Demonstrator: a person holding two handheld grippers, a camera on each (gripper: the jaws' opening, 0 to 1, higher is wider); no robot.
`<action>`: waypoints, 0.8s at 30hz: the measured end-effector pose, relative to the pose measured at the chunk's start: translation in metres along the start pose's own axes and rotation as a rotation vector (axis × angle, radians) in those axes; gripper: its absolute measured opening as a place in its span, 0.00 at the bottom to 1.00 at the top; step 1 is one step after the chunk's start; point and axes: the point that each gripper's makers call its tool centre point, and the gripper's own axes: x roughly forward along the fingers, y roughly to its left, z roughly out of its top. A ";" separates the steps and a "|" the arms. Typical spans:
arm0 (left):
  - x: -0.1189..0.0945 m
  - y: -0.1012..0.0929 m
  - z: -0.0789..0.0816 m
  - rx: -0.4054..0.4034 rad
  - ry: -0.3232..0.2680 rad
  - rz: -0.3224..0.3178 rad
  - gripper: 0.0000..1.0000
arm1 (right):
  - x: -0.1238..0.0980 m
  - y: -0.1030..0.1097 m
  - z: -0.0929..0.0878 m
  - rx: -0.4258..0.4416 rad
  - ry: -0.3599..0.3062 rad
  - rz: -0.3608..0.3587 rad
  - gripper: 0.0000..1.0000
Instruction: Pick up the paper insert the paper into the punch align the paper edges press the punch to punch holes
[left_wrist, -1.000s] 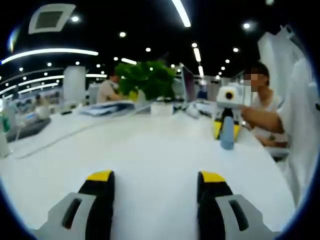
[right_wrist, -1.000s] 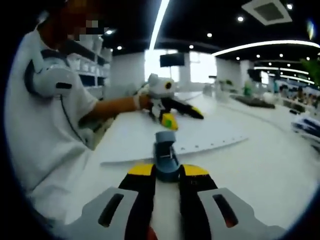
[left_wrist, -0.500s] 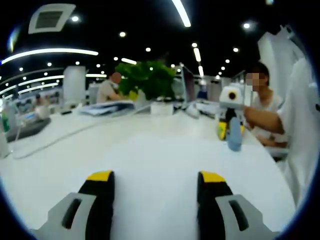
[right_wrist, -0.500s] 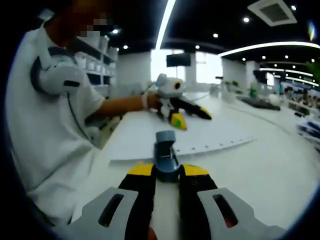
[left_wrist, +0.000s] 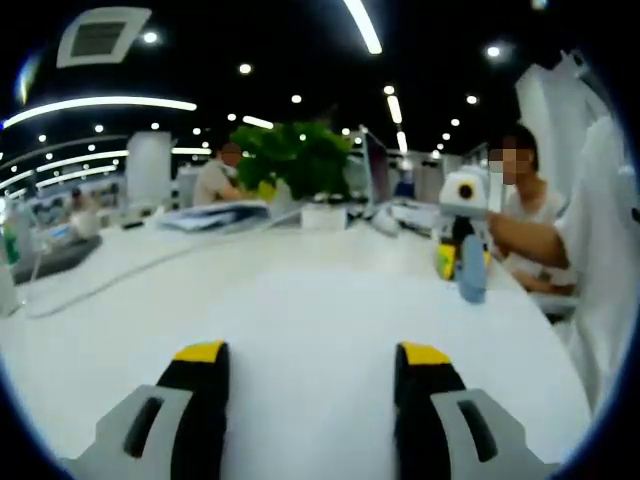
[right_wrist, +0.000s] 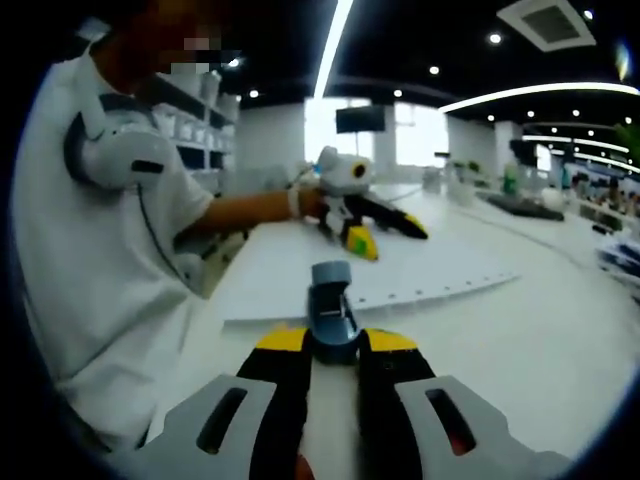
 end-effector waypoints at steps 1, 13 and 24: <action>0.000 0.000 0.000 0.000 0.000 0.000 0.67 | 0.000 0.000 0.000 -0.001 0.000 0.000 0.22; 0.000 -0.008 0.007 0.085 -0.017 -0.016 0.65 | -0.001 -0.004 0.000 0.045 0.006 -0.033 0.31; -0.014 -0.021 0.049 -0.018 -0.185 -0.071 0.66 | -0.023 0.005 0.012 0.124 -0.047 -0.169 0.34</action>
